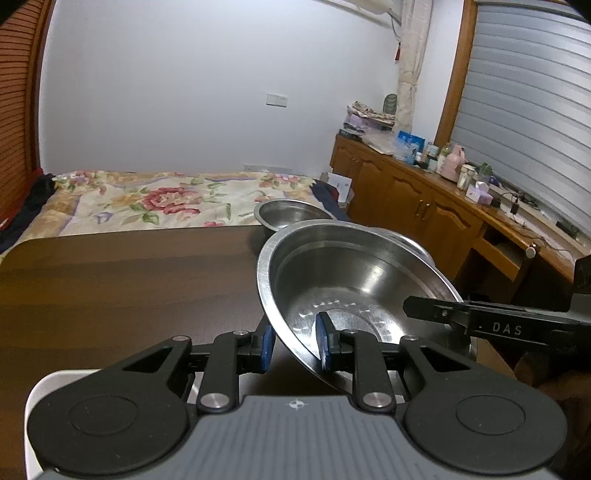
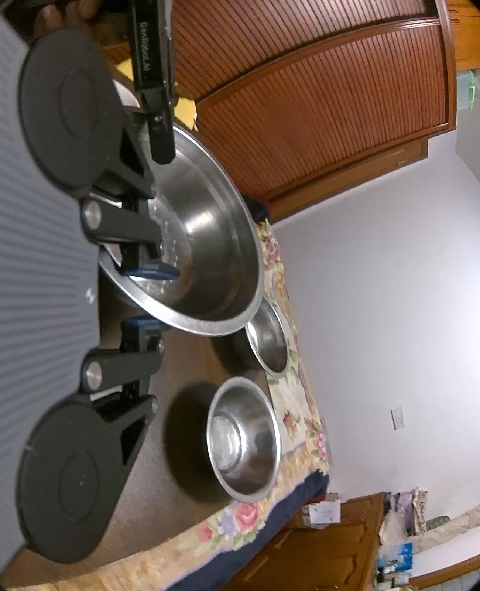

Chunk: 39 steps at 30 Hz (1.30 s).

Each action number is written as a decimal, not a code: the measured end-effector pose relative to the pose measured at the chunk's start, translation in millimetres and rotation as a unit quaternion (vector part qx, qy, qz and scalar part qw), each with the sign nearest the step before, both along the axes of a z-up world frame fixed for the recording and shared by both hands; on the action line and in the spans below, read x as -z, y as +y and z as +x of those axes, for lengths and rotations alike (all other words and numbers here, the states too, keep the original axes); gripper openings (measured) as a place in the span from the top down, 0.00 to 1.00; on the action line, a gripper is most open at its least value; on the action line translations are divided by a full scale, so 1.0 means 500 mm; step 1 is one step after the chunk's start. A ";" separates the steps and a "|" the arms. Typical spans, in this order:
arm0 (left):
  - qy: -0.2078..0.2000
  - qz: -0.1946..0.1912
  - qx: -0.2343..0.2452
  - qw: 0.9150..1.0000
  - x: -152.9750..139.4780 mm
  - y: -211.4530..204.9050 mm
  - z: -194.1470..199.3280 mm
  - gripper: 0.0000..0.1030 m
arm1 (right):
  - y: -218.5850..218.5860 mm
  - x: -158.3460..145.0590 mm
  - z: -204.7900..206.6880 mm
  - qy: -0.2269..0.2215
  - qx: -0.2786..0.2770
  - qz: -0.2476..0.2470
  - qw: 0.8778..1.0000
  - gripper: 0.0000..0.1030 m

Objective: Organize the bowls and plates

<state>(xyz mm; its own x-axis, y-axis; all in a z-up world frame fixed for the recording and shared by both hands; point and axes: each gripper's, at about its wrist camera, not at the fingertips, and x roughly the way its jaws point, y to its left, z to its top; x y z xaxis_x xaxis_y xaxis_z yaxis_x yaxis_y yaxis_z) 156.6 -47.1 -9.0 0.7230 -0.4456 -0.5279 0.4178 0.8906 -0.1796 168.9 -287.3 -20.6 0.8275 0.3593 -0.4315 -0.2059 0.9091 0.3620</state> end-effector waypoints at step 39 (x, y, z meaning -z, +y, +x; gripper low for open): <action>0.015 0.041 0.002 0.999 0.065 0.013 -0.102 0.75 | 0.028 0.049 -0.108 0.026 -0.008 -0.018 0.999 0.79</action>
